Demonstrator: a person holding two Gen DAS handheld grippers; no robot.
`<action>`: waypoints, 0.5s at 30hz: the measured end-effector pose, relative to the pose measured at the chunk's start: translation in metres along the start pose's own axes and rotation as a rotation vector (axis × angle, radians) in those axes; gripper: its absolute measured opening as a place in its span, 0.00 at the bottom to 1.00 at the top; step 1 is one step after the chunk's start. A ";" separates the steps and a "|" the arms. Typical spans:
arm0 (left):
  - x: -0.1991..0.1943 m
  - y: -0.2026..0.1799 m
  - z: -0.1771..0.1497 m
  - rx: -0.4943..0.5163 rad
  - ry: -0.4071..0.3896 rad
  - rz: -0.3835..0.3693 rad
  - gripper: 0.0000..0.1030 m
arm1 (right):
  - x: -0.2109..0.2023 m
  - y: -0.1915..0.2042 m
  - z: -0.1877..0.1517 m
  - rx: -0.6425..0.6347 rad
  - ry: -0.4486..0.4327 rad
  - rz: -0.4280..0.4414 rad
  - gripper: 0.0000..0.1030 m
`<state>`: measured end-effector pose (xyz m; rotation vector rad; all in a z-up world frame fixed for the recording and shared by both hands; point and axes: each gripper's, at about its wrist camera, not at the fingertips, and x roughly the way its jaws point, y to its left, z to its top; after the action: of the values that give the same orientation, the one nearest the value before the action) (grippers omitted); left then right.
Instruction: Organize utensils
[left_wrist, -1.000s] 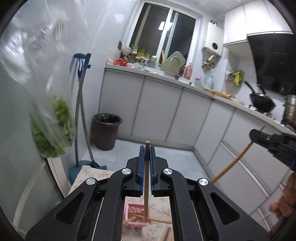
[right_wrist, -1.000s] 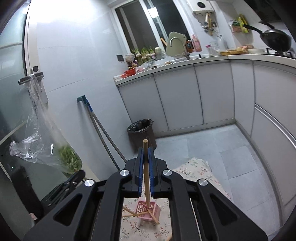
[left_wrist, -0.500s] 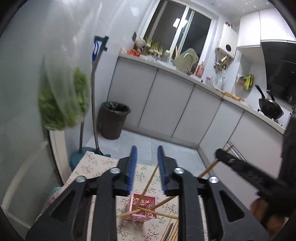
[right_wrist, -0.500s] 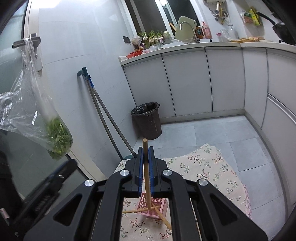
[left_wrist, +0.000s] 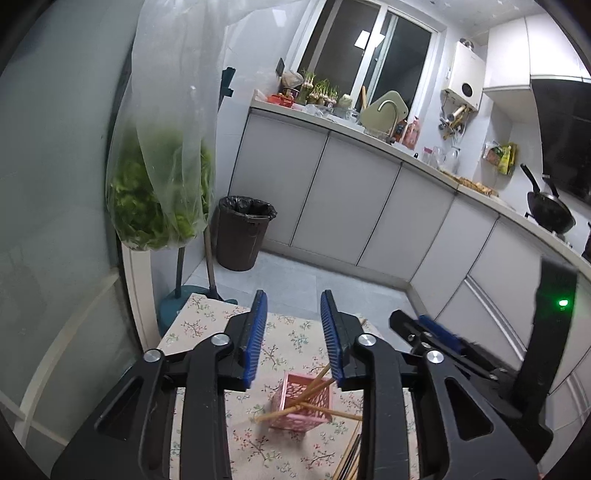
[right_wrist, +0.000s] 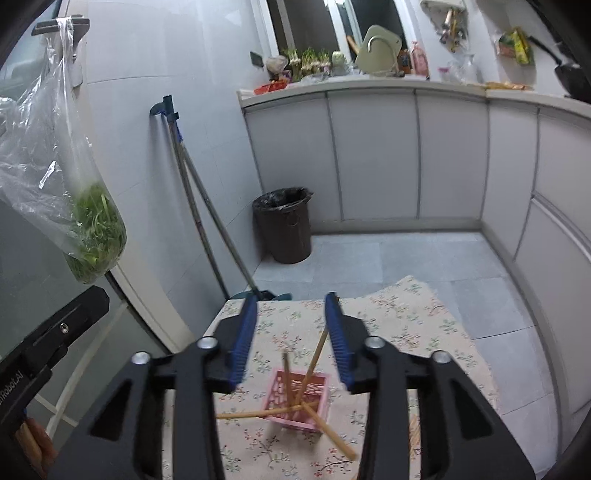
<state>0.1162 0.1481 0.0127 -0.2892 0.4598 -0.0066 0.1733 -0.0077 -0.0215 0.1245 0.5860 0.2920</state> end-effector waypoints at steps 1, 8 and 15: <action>-0.002 -0.002 -0.002 0.011 0.000 0.003 0.33 | -0.008 0.001 -0.001 -0.010 -0.018 -0.023 0.45; -0.022 -0.007 -0.024 0.035 -0.026 0.073 0.51 | -0.048 0.000 -0.015 -0.045 -0.097 -0.188 0.71; -0.034 -0.013 -0.059 0.062 0.004 0.118 0.67 | -0.073 -0.016 -0.041 -0.036 -0.078 -0.273 0.81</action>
<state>0.0609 0.1223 -0.0194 -0.2013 0.4789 0.0937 0.0958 -0.0436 -0.0203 0.0196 0.5134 0.0324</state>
